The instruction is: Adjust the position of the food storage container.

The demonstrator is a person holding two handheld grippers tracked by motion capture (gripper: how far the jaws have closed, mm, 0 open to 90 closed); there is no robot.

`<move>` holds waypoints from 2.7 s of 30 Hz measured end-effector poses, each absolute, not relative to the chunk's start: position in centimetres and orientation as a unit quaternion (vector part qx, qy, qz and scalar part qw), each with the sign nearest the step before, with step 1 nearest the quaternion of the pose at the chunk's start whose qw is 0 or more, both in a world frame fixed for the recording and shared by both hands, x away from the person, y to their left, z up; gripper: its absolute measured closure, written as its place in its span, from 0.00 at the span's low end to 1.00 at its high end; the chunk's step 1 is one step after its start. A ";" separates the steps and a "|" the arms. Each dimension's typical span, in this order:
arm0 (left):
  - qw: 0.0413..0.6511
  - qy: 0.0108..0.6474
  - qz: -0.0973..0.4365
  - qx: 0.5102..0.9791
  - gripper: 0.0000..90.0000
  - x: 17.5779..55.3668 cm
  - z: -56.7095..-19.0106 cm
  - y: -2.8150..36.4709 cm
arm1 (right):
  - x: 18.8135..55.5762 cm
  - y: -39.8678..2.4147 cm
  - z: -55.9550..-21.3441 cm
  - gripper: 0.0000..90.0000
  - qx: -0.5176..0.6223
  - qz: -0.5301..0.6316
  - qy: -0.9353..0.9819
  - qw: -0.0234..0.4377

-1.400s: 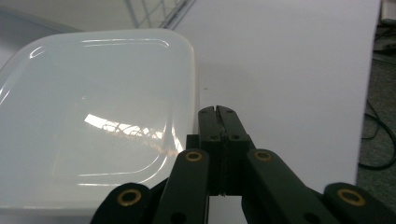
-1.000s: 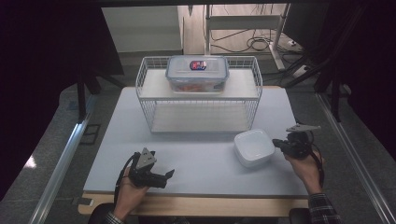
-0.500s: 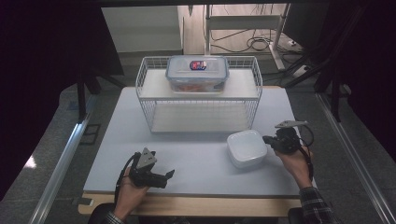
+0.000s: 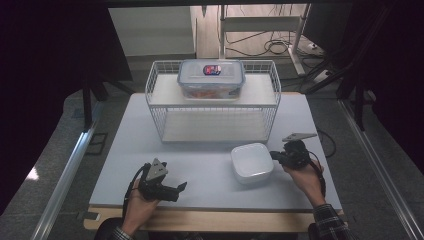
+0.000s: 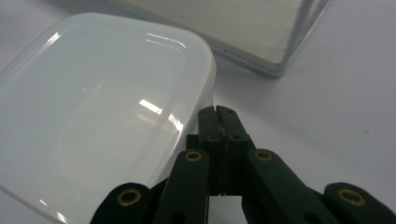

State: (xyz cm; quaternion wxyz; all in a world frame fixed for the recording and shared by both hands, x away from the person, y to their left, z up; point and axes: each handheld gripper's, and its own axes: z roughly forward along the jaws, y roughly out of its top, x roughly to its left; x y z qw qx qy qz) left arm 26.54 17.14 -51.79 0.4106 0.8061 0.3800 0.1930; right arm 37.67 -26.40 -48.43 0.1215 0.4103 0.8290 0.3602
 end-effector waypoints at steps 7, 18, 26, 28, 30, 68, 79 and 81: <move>0.410 0.380 0.193 0.807 0.01 26.5 -51.8 17.1 | 36.7 -24.9 -48.6 0.99 0.401 0.357 0.837 0.106; 0.406 0.379 0.191 0.809 0.01 26.6 -51.8 17.1 | 34.9 -22.1 -49.2 0.99 0.367 0.360 0.855 0.070; 0.402 0.381 0.188 0.811 0.01 26.6 -51.9 17.1 | 34.5 -20.1 -49.5 0.99 0.351 0.369 0.859 0.050; 0.401 0.381 0.187 0.811 0.02 26.6 -51.9 17.1 | 34.4 -19.7 -49.5 0.99 0.347 0.370 0.861 0.048; 0.401 0.382 0.186 0.812 0.02 26.7 -51.9 17.1 | 34.4 -19.4 -49.5 0.99 0.345 0.371 0.861 0.046; 0.421 0.345 0.163 0.823 0.01 26.0 -51.9 17.4 | 30.2 -20.6 -48.7 0.27 0.327 0.407 0.845 0.114; 0.420 0.354 0.154 0.821 0.00 26.0 -52.1 18.1 | 29.6 -20.8 -49.4 0.11 0.319 0.410 0.848 0.105; 0.424 0.355 0.149 0.820 0.00 26.0 -52.2 18.1 | 29.6 -20.8 -49.6 0.10 0.320 0.409 0.848 0.104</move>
